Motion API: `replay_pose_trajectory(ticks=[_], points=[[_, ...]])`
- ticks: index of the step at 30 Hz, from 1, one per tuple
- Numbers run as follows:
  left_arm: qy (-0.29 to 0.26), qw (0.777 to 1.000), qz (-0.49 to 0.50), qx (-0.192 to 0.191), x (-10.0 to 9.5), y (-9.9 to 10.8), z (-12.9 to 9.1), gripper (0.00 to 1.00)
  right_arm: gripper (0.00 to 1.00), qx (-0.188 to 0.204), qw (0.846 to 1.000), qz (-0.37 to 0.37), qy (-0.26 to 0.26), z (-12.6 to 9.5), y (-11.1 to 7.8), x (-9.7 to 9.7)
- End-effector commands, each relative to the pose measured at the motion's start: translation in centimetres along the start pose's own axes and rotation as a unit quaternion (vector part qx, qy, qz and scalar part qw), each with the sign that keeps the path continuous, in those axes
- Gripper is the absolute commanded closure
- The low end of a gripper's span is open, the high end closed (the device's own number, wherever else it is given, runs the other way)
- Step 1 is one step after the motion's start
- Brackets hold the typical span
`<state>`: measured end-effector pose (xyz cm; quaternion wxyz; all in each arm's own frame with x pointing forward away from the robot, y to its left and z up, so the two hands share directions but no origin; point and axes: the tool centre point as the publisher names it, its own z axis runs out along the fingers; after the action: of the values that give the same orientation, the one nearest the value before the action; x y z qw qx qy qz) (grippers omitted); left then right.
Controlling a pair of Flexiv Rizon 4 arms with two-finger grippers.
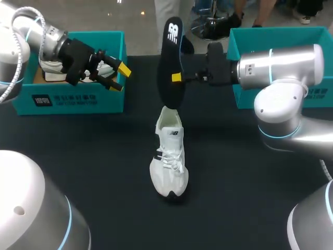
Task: Take the shoe out of the shoebox, open the shoe tongue, remove and reinsert the insole, then place the shoe into the shoebox
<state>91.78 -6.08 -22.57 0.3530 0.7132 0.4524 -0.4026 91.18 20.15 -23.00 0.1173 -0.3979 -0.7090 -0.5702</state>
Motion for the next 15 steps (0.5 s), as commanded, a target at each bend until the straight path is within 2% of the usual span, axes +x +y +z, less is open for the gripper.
replay_pose_trajectory(ticks=[1, 9, 15], points=[[0.001, 1.0, 0.001, 0.0, 0.0, 0.0, 0.0, 0.0, 1.0, 0.0, 1.0, 0.0, -0.001, 0.3, 0.0, 0.0], [0.001, 1.0, 0.001, 0.0, 0.0, 0.0, 0.0, 0.0, 1.0, 0.0, 1.0, 0.0, -0.001, 0.3, 0.0, 0.0], [0.001, 1.0, 0.001, 0.0, 0.0, 0.0, 0.0, 0.0, 1.0, -0.01, 1.0, -0.023, 0.009, 2.6, -1.1, -0.8]])
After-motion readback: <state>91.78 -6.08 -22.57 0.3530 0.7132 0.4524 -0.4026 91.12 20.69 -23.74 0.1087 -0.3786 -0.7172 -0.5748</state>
